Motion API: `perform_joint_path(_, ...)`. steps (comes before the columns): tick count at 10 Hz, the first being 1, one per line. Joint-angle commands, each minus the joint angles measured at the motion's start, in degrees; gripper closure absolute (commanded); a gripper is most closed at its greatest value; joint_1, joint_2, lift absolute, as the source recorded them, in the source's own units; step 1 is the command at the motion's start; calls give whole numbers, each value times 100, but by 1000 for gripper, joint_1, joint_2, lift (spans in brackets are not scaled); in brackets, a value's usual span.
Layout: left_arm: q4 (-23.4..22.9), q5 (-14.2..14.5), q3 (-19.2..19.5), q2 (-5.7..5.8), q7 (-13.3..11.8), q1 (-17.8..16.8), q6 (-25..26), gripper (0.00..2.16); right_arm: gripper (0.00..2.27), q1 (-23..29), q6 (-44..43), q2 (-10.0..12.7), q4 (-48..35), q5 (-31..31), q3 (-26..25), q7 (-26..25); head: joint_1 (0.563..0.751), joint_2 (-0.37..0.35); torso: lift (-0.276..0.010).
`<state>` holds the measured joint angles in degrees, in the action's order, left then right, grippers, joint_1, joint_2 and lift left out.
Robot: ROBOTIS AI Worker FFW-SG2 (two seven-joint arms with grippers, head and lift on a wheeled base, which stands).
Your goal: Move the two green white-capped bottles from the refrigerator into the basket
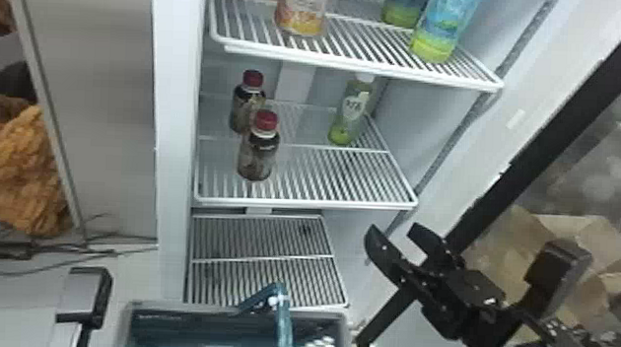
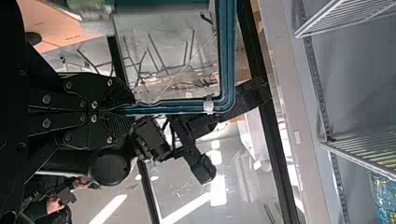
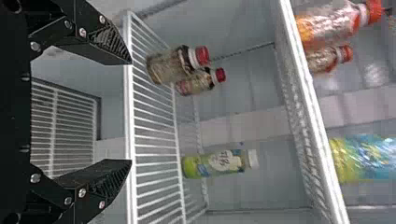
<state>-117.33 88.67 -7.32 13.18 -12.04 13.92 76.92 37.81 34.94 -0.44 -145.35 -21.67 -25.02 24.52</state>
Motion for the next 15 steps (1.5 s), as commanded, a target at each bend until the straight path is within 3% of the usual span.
perform_joint_path(1, -2, 11, -11, 0, 0, 0, 0, 1134, 329, -265, -443, -8, 409, 42, 0, 0, 695, -350, -263)
perform_joint_path(7, -2, 91, -11, 0, -27, 28, -56, 1134, 331, -1250, -1371, -96, 1408, 145, 320, -97, 695, -350, -263)
perform_joint_path(15, -2, 137, -79, 35, -62, 70, -84, 1134, 337, -2642, -2848, -237, 3447, 842, 674, -466, 695, -350, -263)
